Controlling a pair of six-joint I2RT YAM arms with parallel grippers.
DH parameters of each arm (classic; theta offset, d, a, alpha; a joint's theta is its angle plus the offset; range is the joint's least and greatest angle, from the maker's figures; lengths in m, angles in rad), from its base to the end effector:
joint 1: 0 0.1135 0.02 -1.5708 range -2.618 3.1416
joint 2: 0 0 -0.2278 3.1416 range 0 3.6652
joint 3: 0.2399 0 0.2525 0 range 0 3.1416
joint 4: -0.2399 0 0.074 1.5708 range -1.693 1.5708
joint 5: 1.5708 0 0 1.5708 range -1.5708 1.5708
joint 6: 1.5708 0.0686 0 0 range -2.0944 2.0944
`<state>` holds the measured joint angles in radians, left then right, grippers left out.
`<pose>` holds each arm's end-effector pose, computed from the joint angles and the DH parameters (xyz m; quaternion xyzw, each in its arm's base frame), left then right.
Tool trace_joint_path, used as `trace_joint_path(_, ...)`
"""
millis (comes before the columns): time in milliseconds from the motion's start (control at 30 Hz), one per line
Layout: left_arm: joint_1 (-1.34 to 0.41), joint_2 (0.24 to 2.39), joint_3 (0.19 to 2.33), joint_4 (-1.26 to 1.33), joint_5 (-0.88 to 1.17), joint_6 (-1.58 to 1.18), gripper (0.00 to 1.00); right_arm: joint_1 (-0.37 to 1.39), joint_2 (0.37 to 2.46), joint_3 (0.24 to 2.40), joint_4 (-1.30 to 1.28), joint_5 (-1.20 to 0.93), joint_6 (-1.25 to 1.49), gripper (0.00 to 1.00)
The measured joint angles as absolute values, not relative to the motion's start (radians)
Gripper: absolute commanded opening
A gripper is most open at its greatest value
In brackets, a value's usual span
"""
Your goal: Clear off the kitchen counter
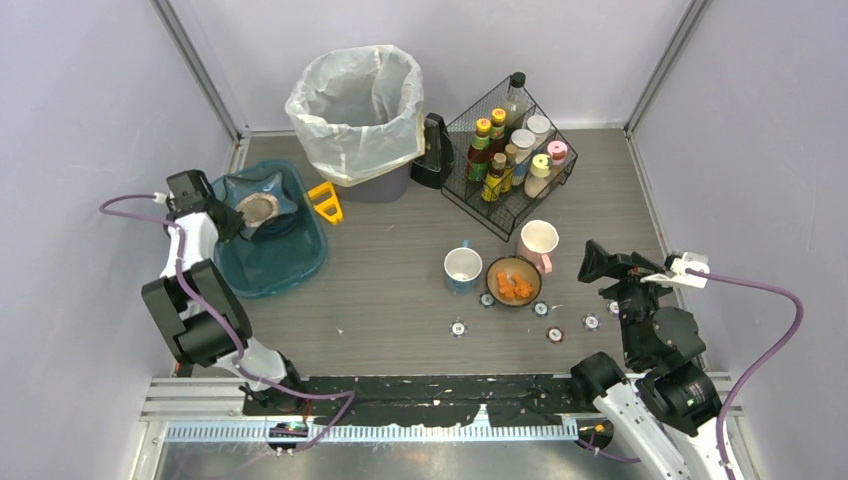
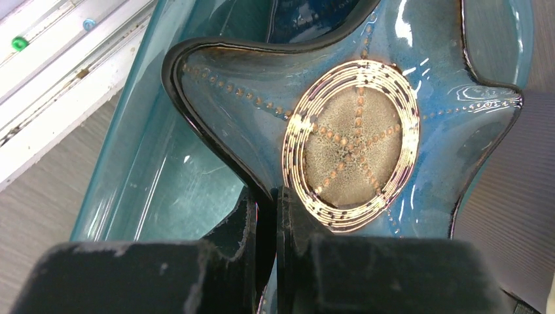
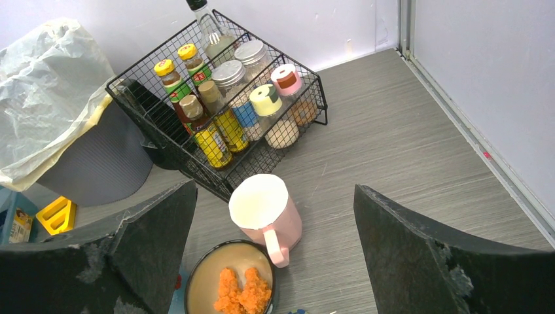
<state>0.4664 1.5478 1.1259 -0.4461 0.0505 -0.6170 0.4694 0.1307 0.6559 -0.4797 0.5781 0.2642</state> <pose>0.3188 0.1566 0.1868 -0.4765 0.8087 -0.0495 0.3413 0.1129 0.0152 0.3241 0.1372 0.6798 0.0647 0.7175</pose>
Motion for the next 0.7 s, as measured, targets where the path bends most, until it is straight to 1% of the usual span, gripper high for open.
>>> trace_joint_path(200, 0.467, 1.655, 1.162, -0.398, 0.057, -0.620, 0.05, 0.469, 0.131, 0.656, -0.480, 0.578, 0.264, 0.95)
trace_joint_path(400, 0.467, 1.707, 1.163, -0.382, 0.068, -0.618, 0.17, 0.469, 0.139, 0.656, -0.480, 0.578, 0.264, 0.95)
trace_joint_path(533, 0.467, 1.730, 1.164, -0.373, 0.070, -0.612, 0.26, 0.469, 0.150, 0.656, -0.480, 0.575, 0.264, 0.95)
trace_joint_path(700, 0.467, 1.741, 1.180, -0.345, 0.080, -0.603, 0.42, 0.469, 0.151, 0.656, -0.480, 0.574, 0.264, 0.95)
